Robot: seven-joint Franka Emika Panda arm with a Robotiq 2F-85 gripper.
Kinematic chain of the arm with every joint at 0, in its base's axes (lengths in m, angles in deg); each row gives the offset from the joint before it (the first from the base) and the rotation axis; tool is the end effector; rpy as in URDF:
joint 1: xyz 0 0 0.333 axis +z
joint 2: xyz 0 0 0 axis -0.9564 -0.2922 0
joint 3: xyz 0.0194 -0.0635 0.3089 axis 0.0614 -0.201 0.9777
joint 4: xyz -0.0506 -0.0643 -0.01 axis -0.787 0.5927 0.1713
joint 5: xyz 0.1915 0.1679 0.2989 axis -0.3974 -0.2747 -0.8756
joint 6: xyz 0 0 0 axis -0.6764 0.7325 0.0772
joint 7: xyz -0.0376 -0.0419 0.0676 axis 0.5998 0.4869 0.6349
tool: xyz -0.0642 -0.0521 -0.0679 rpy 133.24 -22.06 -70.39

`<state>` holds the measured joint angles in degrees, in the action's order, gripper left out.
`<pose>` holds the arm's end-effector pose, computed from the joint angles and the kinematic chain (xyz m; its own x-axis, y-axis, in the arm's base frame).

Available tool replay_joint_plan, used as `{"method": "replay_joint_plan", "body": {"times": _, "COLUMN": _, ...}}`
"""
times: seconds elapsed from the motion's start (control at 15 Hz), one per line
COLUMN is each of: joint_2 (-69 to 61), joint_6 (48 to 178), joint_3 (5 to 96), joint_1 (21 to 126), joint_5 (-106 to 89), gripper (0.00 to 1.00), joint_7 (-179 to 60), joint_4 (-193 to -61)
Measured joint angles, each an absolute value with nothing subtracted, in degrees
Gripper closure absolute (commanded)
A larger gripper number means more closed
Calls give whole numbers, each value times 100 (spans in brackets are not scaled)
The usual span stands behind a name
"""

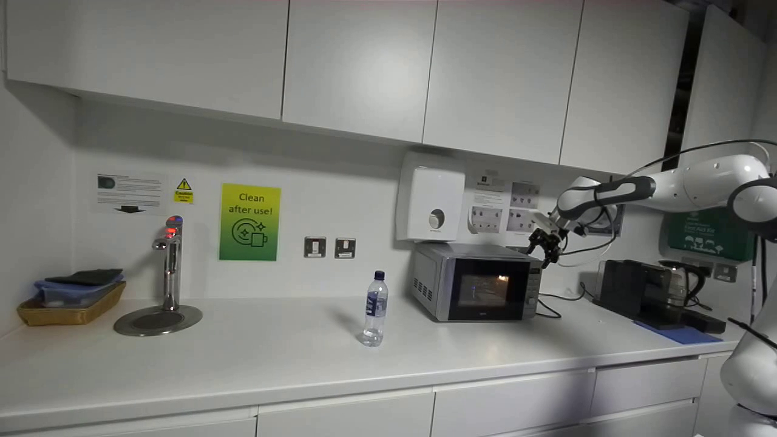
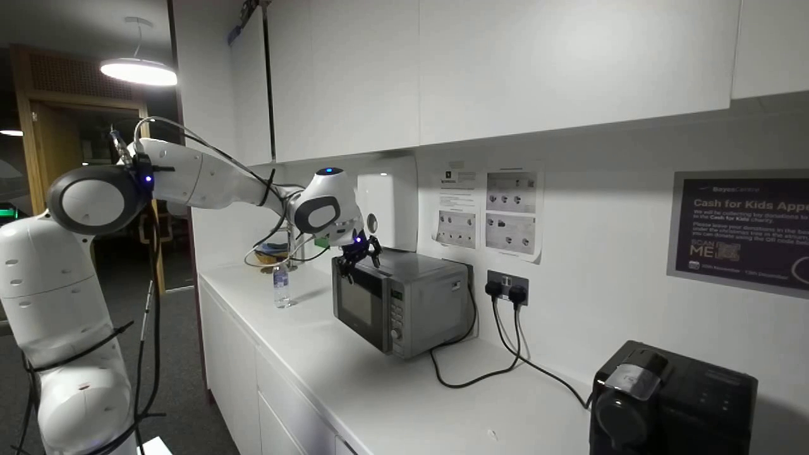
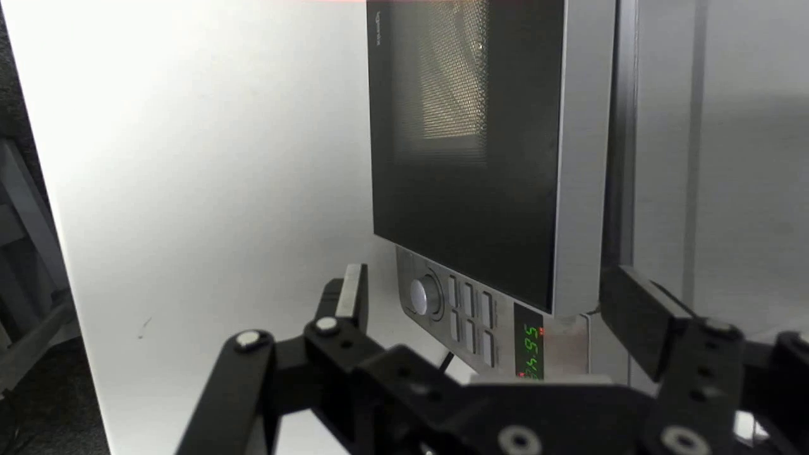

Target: Open the microwave door.

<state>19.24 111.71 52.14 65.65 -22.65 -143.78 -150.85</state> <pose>0.5488 -0.0925 0.5461 -0.2082 -0.9620 -0.1768 -0.8769 0.2637 -0.4018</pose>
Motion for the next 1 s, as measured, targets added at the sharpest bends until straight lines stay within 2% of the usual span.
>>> {"method": "replay_joint_plan", "body": {"times": 1.0, "joint_2": 1086, "joint_6": 11625, "joint_3": 5138, "joint_1": 6566, "joint_5": -2262, "gripper": 0, "joint_7": -13222, "joint_4": -14663}}
